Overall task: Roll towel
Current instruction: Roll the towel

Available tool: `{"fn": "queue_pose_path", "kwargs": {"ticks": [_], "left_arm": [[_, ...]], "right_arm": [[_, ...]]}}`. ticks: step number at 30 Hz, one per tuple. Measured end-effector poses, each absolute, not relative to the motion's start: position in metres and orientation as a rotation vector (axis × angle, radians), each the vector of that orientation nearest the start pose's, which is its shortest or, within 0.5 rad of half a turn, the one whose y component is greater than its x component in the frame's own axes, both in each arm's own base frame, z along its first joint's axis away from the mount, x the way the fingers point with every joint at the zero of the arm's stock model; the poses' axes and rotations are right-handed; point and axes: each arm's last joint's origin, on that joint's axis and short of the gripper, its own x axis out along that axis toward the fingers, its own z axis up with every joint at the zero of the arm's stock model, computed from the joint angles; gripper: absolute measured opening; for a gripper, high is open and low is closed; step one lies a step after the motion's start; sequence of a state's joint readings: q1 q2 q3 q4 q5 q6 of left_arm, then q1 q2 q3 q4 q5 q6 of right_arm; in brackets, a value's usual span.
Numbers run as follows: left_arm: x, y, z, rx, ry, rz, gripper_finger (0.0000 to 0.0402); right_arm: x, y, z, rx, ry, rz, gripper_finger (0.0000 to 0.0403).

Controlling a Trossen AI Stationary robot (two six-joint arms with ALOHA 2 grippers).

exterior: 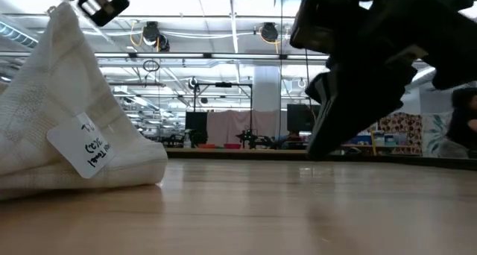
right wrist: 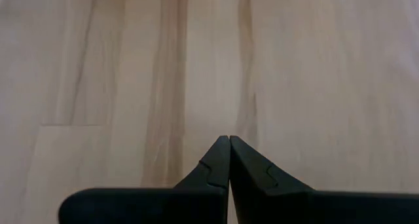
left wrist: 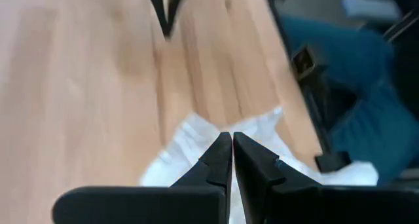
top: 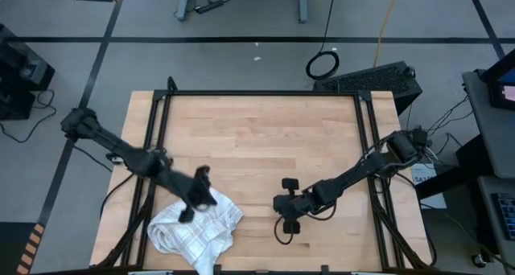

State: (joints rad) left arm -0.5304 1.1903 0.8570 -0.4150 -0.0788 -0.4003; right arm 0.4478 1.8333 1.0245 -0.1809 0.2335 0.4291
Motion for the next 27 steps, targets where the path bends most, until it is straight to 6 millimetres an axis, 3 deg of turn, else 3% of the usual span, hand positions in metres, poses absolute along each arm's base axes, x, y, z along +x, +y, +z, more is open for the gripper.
{"fn": "queue_pose_path", "kwargs": {"ticks": [5, 14, 19, 23, 27], "left_arm": [[0.226, -0.158, 0.229, -0.144, 0.819, -0.260, 0.0048], [0.236, -0.184, 0.187, -0.214, 0.900, -0.171, 0.0201], [0.234, -0.197, 0.171, -0.188, 0.941, -0.194, 0.0258], [0.233, -0.203, 0.151, -0.154, 1.029, -0.212, 0.0260], [0.234, -0.206, 0.135, -0.128, 1.093, -0.251, 0.0191]], "right_arm": [[0.324, 0.147, 0.144, 0.069, 0.926, -0.006, 0.0000], [0.328, 0.149, 0.148, 0.038, 0.864, 0.036, 0.0000], [0.329, 0.149, 0.149, 0.034, 0.856, 0.040, 0.0000], [0.329, 0.149, 0.149, 0.035, 0.854, 0.041, 0.0000], [0.329, 0.149, 0.149, 0.035, 0.853, 0.041, 0.0000]]}}
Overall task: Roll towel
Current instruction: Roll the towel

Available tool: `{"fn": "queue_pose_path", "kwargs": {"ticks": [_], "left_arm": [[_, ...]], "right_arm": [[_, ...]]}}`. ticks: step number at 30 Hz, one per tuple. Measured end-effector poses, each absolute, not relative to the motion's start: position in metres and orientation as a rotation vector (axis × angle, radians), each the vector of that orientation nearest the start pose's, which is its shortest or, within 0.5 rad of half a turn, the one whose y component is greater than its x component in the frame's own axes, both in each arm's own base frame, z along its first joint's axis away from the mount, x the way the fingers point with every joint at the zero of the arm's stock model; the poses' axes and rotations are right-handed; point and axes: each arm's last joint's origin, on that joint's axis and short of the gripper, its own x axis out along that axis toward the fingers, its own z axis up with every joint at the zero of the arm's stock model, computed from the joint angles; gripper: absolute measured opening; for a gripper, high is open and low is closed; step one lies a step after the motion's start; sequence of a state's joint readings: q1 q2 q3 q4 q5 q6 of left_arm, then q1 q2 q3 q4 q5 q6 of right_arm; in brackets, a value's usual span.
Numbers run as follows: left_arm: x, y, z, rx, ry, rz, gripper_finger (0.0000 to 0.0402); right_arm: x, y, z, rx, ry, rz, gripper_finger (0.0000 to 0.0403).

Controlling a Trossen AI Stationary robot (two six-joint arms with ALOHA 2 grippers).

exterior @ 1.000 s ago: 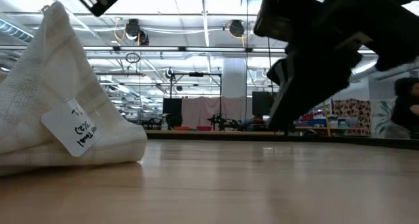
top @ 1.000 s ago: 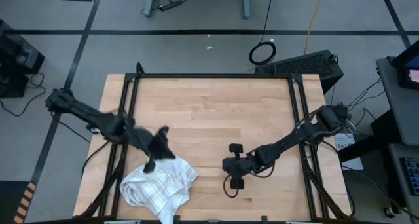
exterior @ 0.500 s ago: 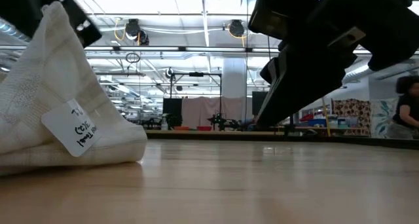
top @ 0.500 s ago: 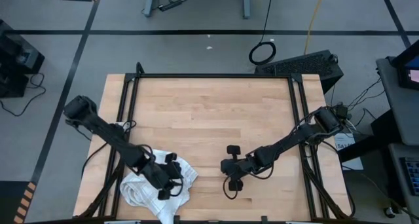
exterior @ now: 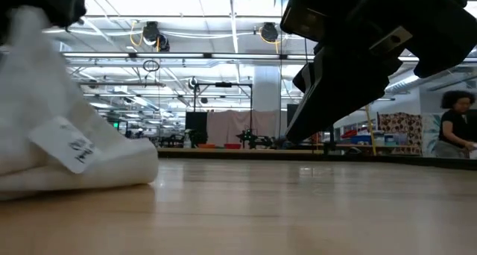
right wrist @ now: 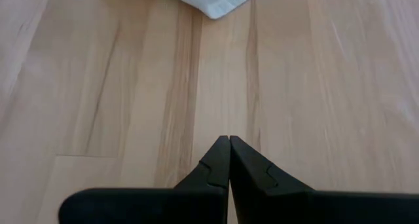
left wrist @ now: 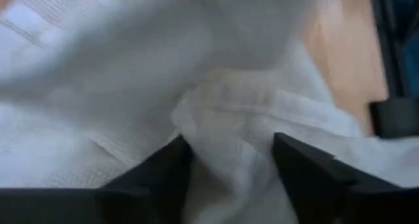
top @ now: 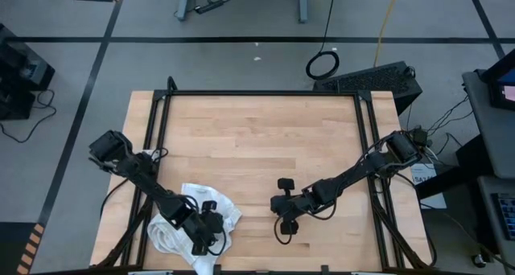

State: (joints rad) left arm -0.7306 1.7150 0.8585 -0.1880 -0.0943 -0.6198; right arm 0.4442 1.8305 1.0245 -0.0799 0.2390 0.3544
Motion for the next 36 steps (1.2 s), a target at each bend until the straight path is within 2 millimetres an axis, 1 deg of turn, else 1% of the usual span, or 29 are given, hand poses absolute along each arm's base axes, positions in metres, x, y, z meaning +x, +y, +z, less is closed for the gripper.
{"fn": "queue_pose_path", "kwargs": {"ticks": [5, 6, 10, 14, 19, 22, 26, 30, 33, 36], "left_arm": [[0.238, -0.204, 0.134, -0.069, 1.090, -0.284, 0.0030], [0.238, -0.202, 0.135, -0.061, 1.085, -0.286, 0.0018], [0.243, -0.193, 0.149, 0.023, 1.014, -0.278, 0.0020], [0.248, -0.181, 0.175, 0.095, 0.951, -0.271, 0.0011], [0.248, -0.167, 0.210, 0.176, 0.834, -0.258, 0.0007], [0.247, -0.162, 0.227, 0.224, 0.762, -0.243, 0.0007], [0.246, -0.154, 0.242, 0.305, 0.694, -0.225, 0.0007], [0.248, -0.144, 0.254, 0.410, 0.613, -0.123, 0.0007], [0.251, -0.134, 0.261, 0.499, 0.558, 0.033, 0.0007], [0.258, -0.124, 0.271, 0.552, 0.490, 0.174, 0.0007]], "right_arm": [[0.329, 0.149, 0.149, 0.035, 0.853, 0.041, 0.0000], [0.329, 0.149, 0.149, 0.035, 0.853, 0.041, 0.0000], [0.329, 0.149, 0.149, 0.035, 0.853, 0.041, 0.0000], [0.329, 0.149, 0.149, 0.027, 0.848, 0.033, 0.0000], [0.330, 0.147, 0.150, -0.008, 0.828, -0.008, 0.0000], [0.331, 0.147, 0.151, -0.015, 0.814, -0.018, 0.0000], [0.335, 0.148, 0.155, -0.027, 0.744, -0.026, 0.0000], [0.341, 0.150, 0.163, -0.055, 0.645, -0.027, 0.0000], [0.344, 0.150, 0.170, -0.099, 0.571, -0.059, 0.0000], [0.346, 0.148, 0.174, -0.178, 0.522, -0.115, 0.0000]]}}
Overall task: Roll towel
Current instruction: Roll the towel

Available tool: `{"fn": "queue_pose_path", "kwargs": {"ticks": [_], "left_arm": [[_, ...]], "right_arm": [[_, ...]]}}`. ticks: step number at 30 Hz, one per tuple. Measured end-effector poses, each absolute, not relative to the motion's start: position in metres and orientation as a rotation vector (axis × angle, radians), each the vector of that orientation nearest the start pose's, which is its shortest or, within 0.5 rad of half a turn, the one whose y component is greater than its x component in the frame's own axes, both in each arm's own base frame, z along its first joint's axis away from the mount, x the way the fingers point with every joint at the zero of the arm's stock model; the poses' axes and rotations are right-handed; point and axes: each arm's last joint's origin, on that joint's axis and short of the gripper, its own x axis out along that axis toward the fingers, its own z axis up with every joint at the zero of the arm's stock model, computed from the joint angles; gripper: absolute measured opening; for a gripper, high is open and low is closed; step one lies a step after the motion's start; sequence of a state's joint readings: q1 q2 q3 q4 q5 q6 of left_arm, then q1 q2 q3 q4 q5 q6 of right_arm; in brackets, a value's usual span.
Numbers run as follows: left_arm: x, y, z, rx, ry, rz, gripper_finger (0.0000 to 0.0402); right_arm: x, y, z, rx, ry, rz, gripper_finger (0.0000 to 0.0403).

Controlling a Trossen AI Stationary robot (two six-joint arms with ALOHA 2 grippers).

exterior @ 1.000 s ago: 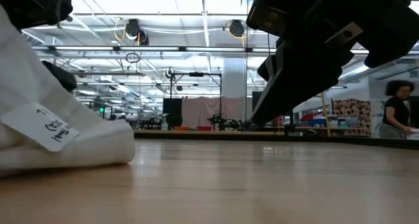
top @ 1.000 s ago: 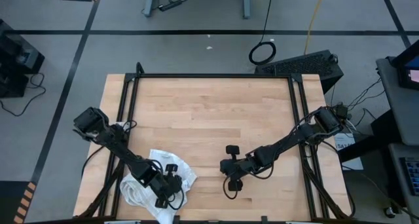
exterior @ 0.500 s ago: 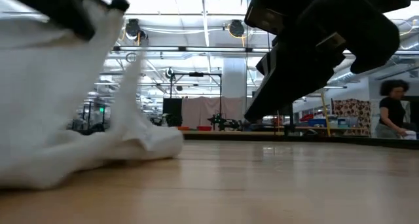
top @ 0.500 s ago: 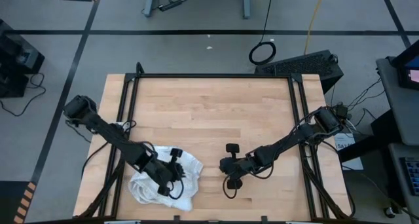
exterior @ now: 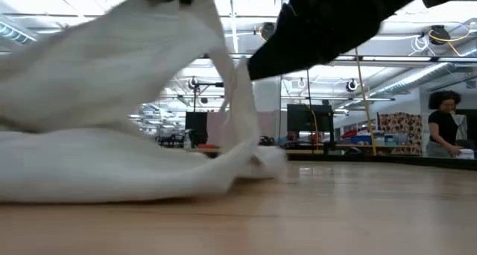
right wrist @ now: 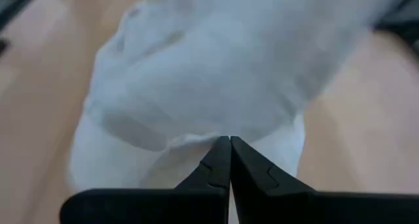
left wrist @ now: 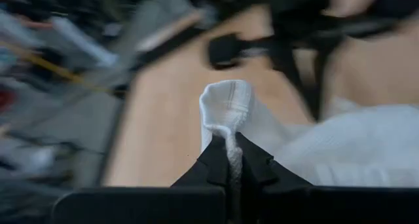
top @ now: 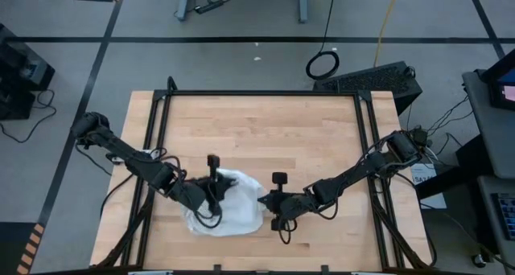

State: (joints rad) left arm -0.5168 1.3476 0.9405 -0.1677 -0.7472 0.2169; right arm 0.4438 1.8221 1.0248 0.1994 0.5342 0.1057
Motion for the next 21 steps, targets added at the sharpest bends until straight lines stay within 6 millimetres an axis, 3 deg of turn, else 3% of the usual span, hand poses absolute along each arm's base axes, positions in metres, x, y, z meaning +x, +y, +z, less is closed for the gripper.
{"fn": "queue_pose_path", "kwargs": {"ticks": [4, 7, 12, 16, 21], "left_arm": [[0.265, -0.113, 0.276, 0.558, 0.451, 0.229, 0.0008], [0.270, -0.107, 0.276, 0.547, 0.451, 0.249, 0.0008], [0.271, -0.103, 0.274, 0.557, 0.474, 0.259, 0.0008], [0.272, -0.104, 0.275, 0.559, 0.456, 0.214, 0.0008], [0.273, -0.104, 0.275, 0.577, 0.459, 0.198, 0.0008]], "right_arm": [[0.347, 0.142, 0.177, -0.271, 0.484, -0.281, 0.0000], [0.348, 0.134, 0.177, -0.235, 0.472, -0.378, 0.0000], [0.348, 0.134, 0.175, -0.225, 0.492, -0.337, 0.0000], [0.346, 0.130, 0.174, -0.267, 0.496, -0.437, 0.0004], [0.346, 0.125, 0.175, -0.249, 0.510, -0.458, 0.0046]]}}
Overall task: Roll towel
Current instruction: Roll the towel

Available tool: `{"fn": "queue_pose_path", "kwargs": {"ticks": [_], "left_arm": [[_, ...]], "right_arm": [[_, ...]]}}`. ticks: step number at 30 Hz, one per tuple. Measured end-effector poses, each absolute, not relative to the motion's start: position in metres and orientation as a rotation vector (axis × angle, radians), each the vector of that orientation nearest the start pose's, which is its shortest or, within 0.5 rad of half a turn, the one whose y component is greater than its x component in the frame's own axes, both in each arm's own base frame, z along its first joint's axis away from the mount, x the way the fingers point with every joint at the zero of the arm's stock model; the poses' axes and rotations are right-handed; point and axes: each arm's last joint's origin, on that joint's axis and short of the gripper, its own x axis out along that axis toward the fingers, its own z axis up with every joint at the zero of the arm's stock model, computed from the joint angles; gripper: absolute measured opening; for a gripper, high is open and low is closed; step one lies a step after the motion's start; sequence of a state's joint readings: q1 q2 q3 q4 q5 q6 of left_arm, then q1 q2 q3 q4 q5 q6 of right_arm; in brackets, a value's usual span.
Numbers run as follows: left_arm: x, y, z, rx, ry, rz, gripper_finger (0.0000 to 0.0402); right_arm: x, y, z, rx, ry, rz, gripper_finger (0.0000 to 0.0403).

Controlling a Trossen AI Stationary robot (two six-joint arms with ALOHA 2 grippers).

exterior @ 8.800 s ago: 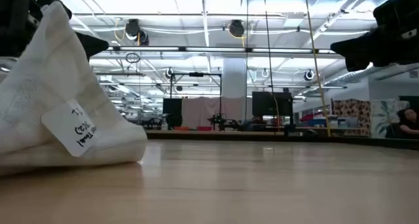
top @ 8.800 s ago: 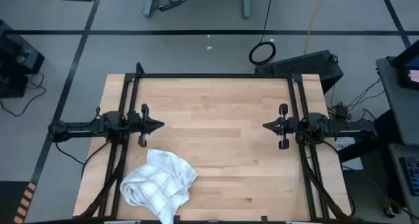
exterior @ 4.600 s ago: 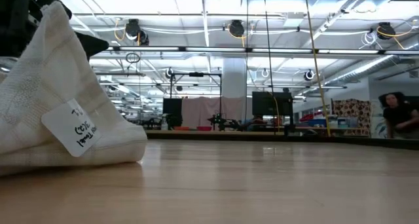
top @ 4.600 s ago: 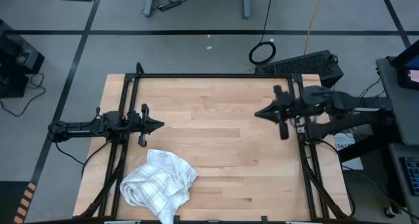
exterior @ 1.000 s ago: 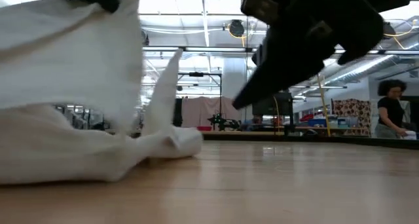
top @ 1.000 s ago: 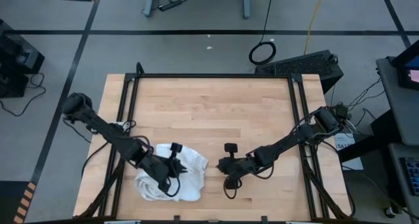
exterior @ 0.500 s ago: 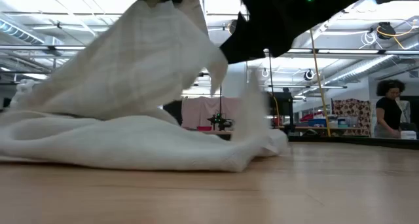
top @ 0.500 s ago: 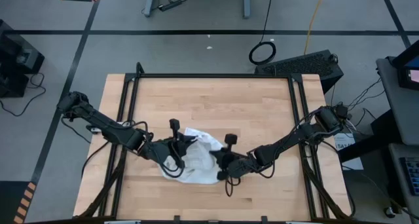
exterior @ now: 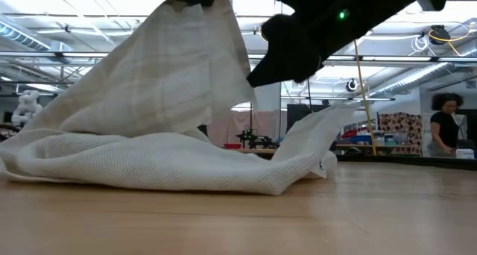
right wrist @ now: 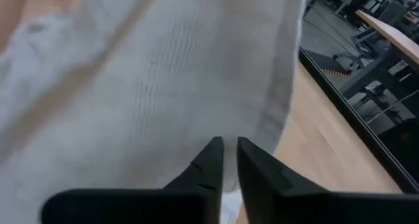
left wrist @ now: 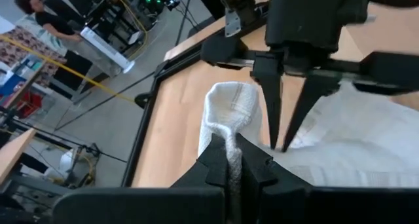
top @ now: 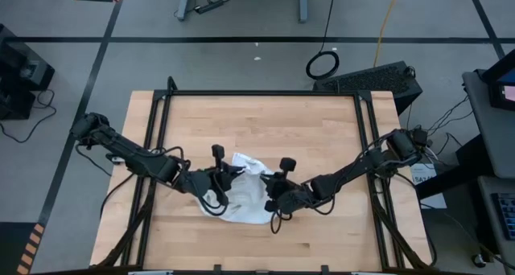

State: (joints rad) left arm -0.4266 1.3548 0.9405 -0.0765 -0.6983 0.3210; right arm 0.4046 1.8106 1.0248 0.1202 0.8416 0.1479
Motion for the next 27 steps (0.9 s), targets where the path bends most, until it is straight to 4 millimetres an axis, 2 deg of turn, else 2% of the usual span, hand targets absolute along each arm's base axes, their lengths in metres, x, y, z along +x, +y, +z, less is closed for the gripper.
{"fn": "queue_pose_path", "kwargs": {"ticks": [9, 13, 16, 19, 21, 25, 27], "left_arm": [[0.275, -0.099, 0.275, 0.565, 0.466, 0.182, 0.0008], [0.275, -0.100, 0.275, 0.555, 0.461, 0.136, 0.0008], [0.275, -0.101, 0.274, 0.548, 0.459, 0.093, 0.0008], [0.276, -0.102, 0.274, 0.547, 0.454, 0.072, 0.0008], [0.276, -0.102, 0.275, 0.544, 0.449, 0.071, 0.0008], [0.276, -0.102, 0.275, 0.541, 0.442, 0.072, 0.0008], [0.276, -0.102, 0.276, 0.541, 0.442, 0.072, 0.0008]], "right_arm": [[0.337, 0.120, 0.211, -0.161, 0.427, -0.459, 0.0189], [0.336, 0.119, 0.206, -0.169, 0.462, -0.465, 0.0227], [0.343, 0.115, 0.194, -0.176, 0.485, -0.468, 0.0236], [0.350, 0.109, 0.181, -0.131, 0.530, -0.395, 0.0217], [0.352, 0.107, 0.176, -0.112, 0.542, -0.385, 0.0182], [0.353, 0.108, 0.171, -0.155, 0.565, -0.377, 0.0073], [0.352, 0.107, 0.177, -0.180, 0.557, -0.366, 0.0022]]}}
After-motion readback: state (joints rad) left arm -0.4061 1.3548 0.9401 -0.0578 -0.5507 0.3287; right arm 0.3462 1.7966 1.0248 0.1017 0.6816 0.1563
